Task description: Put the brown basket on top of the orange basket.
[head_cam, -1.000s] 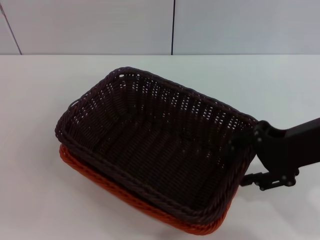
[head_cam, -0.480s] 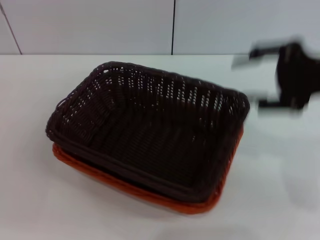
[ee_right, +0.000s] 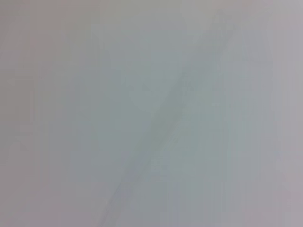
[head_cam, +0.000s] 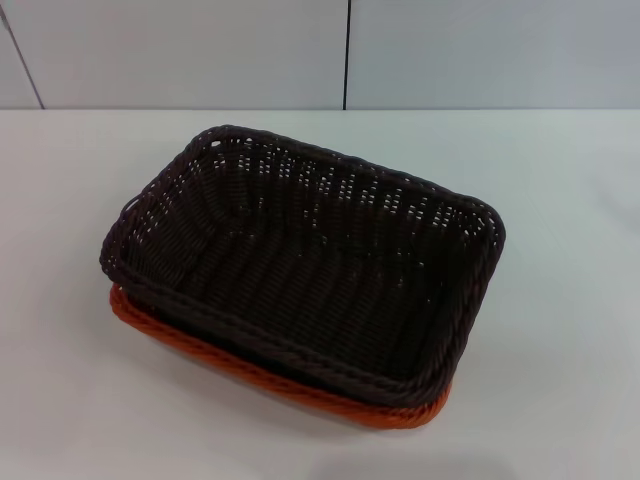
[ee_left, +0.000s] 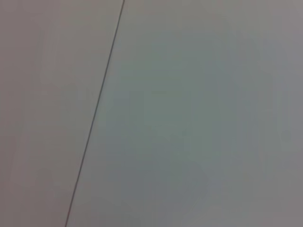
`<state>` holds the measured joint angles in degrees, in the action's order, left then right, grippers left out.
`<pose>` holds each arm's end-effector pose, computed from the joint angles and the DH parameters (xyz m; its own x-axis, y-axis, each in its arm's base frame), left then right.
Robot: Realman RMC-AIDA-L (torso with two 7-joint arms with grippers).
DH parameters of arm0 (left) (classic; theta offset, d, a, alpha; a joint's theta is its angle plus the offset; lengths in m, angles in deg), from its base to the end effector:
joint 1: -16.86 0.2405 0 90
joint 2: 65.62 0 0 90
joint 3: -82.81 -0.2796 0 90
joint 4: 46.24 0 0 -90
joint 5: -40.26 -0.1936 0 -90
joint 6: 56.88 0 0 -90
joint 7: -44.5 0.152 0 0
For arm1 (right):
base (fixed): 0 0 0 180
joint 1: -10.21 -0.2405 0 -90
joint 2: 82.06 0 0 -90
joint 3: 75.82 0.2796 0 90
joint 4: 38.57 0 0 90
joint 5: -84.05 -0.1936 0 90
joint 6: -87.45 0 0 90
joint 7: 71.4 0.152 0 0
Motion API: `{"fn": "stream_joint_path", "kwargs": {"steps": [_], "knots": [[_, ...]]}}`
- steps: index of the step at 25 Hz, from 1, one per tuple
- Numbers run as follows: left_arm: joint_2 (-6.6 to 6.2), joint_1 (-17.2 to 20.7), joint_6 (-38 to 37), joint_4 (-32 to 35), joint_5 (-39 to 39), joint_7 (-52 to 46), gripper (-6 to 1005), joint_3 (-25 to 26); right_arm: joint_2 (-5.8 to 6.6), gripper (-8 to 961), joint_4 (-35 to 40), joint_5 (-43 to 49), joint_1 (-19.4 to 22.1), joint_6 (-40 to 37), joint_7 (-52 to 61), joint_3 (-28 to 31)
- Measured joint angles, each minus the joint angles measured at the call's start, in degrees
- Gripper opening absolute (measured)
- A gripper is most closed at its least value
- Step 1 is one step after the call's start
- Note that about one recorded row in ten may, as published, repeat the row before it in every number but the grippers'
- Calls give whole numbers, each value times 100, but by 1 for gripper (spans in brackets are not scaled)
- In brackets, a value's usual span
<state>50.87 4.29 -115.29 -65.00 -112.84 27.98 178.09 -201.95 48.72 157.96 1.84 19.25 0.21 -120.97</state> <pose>-0.4295 0.2914 0.0854 0.5541 -0.1285 0.8225 0.7977 0.3642 -0.4806 0.2167 0.3088 0.1852 0.8135 0.4046 -0.4178 -0.2699 -0.3736 -0.8874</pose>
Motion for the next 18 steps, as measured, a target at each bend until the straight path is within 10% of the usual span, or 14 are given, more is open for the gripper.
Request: {"fn": "stream_joint_path", "kwargs": {"steps": [5,9,18], "knots": [[26,27,-154,-35,-11,94,760,6,42,648,-1879,-2503,538,740,-1085,248],[42,22,-228,4,-19,167,761,-22,88,647,-4275,-4220,391,-129,-3037,779],[110,-19,-417,101,-84,601,762,13,92,648,-6564,-4404,-205,-819,-4814,1665]]}}
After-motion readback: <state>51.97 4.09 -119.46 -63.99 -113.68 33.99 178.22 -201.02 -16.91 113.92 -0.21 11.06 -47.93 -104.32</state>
